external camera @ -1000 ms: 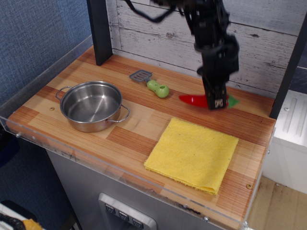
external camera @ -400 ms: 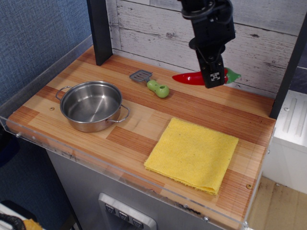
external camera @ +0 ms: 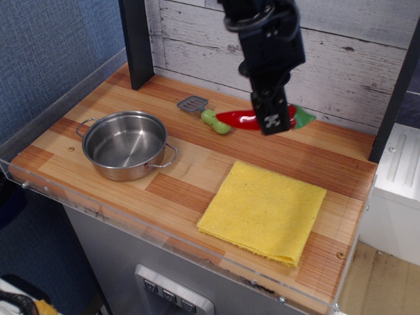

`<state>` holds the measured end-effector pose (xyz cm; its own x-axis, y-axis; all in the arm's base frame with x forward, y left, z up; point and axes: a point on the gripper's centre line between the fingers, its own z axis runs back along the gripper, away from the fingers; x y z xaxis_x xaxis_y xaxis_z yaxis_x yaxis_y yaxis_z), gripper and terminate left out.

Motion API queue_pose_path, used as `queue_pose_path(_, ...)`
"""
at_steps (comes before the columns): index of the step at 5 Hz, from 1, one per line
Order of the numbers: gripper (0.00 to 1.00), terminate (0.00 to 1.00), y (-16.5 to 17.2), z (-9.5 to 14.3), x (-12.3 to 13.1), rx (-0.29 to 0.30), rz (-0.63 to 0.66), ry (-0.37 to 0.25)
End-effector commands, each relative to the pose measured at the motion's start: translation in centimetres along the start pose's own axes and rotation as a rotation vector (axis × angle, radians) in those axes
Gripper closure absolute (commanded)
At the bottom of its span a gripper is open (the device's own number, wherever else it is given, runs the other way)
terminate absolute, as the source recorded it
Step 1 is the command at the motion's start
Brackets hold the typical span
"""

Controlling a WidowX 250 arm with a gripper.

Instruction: Place the Red Chili onto the yellow cloth.

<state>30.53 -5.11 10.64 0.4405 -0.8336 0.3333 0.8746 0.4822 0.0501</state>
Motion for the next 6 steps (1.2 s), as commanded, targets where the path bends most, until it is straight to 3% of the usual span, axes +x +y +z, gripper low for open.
queue_pose_path(1,1.00,0.00,-2.7,0.0,-2.5,0.024,-0.042,0.027)
queue_pose_path(3,1.00,0.00,-4.0,-3.5,-4.3,-0.002,-0.056,0.068)
queue_pose_path(6,1.00,0.00,-4.7,-8.1,-3.3,-0.057,-0.122,0.118)
